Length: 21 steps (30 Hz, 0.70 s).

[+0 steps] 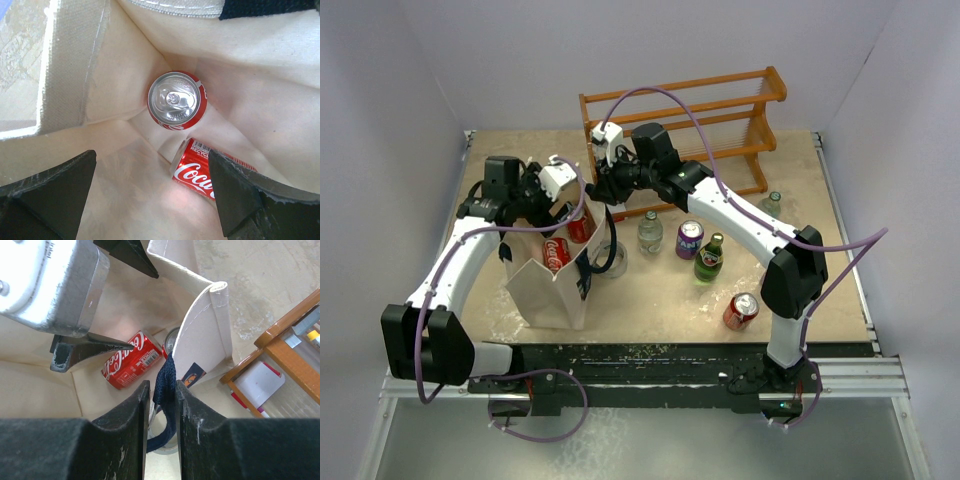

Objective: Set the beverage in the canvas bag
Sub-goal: Place the drink in the canvas bag.

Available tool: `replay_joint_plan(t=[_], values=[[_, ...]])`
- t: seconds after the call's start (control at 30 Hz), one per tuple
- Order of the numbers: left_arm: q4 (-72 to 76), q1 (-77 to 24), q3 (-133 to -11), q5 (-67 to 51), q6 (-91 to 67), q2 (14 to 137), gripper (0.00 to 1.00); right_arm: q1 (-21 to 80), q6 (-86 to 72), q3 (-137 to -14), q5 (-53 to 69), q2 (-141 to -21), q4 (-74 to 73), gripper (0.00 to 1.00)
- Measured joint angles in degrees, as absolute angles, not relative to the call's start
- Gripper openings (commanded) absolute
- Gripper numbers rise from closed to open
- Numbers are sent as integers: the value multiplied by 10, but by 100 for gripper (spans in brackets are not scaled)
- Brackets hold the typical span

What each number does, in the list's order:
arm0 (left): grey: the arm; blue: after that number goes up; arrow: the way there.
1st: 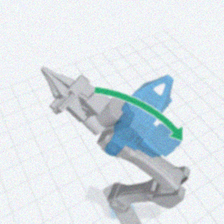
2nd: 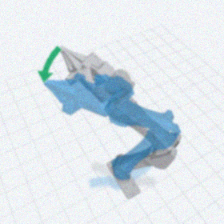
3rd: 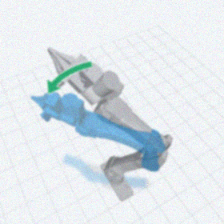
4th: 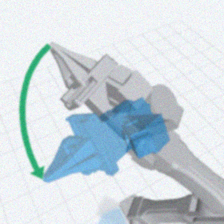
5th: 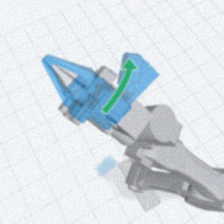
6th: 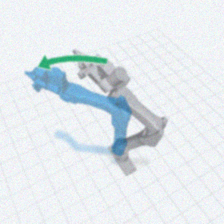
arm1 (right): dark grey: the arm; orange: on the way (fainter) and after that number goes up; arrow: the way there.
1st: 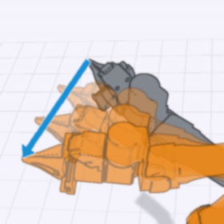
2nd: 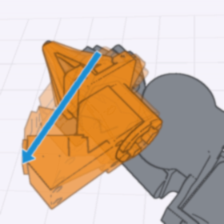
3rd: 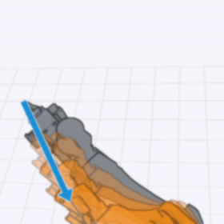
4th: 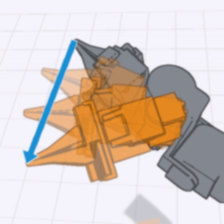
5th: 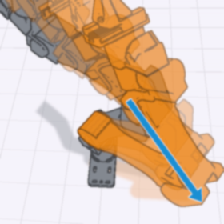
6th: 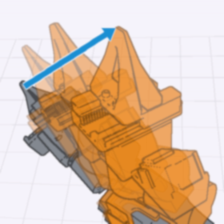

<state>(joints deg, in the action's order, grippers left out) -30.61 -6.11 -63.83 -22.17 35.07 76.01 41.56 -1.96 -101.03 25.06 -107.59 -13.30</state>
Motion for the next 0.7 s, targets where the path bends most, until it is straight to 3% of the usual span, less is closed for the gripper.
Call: replay_joint_plan(t=[0.27, 0.7], values=[[-317, -61, -643, -226, 351, 756, 96, 416, -19, -1010, 251, -1076, -135, 34], [-363, -61, -677, -256, 350, 721, 100, 416, -13, -1016, 286, -1076, -147, 54]])
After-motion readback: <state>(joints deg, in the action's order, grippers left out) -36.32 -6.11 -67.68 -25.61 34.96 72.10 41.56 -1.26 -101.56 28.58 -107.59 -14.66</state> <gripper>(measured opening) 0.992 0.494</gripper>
